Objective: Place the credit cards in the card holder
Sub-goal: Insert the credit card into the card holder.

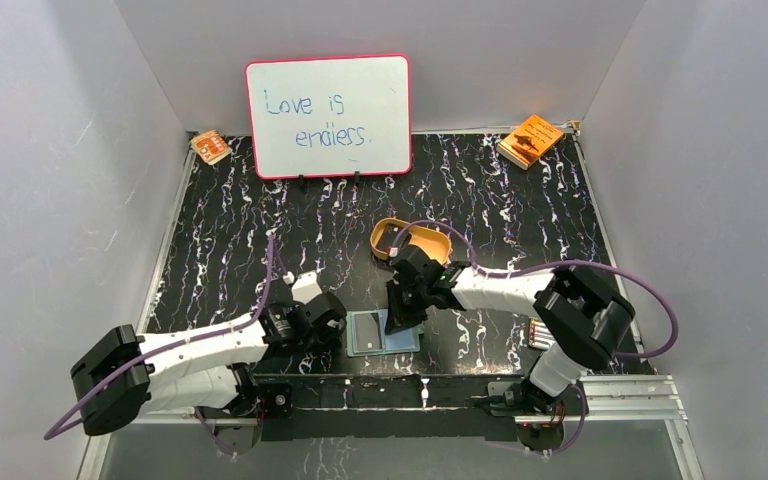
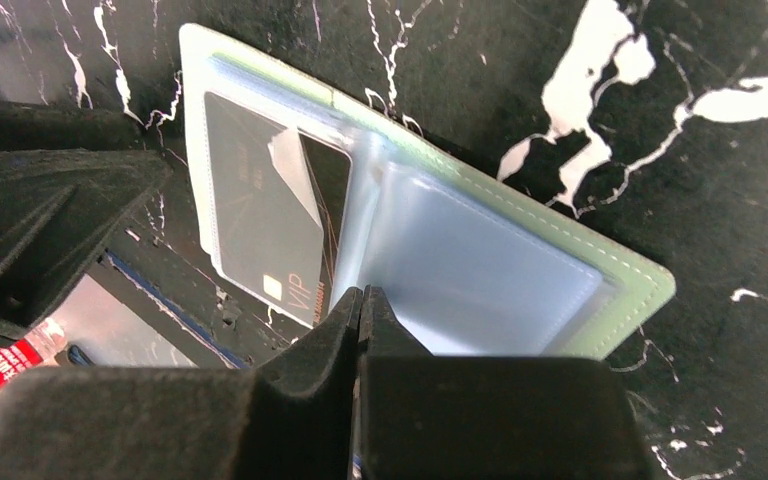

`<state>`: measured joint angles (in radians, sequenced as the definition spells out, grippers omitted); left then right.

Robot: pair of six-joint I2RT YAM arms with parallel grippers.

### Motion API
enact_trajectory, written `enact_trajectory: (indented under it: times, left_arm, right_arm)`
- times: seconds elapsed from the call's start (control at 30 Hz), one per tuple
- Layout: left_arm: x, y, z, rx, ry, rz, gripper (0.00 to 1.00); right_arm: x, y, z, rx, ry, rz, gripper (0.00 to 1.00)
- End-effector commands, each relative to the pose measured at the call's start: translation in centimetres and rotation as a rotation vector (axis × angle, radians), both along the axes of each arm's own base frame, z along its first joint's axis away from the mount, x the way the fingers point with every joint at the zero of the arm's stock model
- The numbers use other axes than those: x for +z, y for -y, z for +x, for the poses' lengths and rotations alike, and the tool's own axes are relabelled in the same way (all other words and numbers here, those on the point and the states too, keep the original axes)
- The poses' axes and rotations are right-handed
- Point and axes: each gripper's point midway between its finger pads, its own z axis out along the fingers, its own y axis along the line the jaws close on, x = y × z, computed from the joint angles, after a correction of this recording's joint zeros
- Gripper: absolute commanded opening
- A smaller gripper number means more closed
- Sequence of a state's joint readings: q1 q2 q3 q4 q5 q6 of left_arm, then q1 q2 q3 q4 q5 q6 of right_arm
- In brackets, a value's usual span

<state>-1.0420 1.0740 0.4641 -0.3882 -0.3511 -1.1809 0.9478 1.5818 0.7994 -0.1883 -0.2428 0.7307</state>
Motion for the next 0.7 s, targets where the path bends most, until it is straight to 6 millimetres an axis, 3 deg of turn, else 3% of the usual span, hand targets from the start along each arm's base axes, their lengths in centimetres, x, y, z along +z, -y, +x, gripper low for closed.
enact_trajectory:
  times: [0.0,0.2,0.67]
  left_arm:
    - [-2.8,-1.9,-1.8,-0.013,-0.087,0.083,0.32]
    - [-3.0,-1.4,-1.9,-0.039,-0.094,0.078,0.24]
    - [-3.5,-0.7,-2.1,-0.079,-0.107,0.061,0.17]
  right_arm:
    - [1.3,-2.1,0.6,0.020,0.026,0.058,0.07]
    - [0.8,-2.7,0.3,0.036,0.018,0.046,0.06]
    - [1.0,-4.1,-0.2,0.064,0.009,0.066,0.05]
